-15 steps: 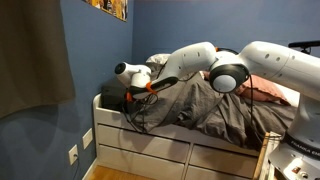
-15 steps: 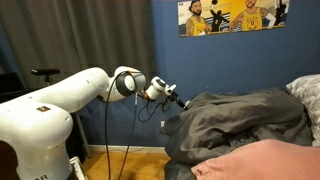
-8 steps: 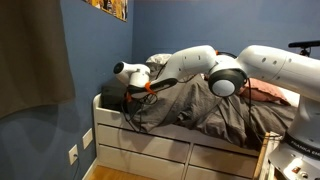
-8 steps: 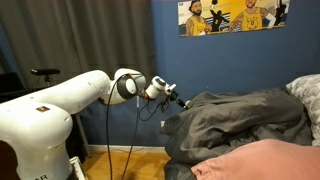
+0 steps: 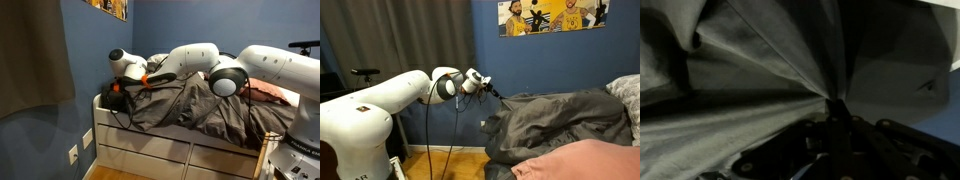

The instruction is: Pull up the grey covers

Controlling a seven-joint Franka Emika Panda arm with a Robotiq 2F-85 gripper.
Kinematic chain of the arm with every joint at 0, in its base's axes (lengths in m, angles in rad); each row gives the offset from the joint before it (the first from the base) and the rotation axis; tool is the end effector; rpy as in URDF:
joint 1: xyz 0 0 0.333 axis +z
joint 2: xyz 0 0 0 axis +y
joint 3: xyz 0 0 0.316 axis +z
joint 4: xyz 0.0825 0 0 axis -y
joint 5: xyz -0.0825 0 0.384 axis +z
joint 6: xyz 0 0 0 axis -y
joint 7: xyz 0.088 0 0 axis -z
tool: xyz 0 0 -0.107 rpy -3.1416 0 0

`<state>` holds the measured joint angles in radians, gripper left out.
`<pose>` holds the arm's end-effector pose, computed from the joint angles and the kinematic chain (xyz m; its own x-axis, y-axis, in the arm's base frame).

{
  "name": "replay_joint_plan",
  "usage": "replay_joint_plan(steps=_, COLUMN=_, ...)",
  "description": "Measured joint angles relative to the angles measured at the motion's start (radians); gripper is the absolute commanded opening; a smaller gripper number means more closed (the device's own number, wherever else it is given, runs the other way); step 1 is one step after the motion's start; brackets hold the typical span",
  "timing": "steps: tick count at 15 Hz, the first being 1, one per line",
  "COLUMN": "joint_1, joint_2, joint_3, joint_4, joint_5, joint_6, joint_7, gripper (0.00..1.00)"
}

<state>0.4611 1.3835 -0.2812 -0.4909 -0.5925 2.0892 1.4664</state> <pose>0.7859 0.2717 0.2156 0.4843 -0.4632 0.7422 -0.7058 -0.7082 0.0185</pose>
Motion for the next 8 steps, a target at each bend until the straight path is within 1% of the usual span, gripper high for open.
replay_joint_plan(steps=8, joint_1=-0.004, joint_2=0.000, joint_3=0.011, joint_4=0.003, joint_5=0.005, joint_6=0.020, joint_7=-0.002, gripper=0.00)
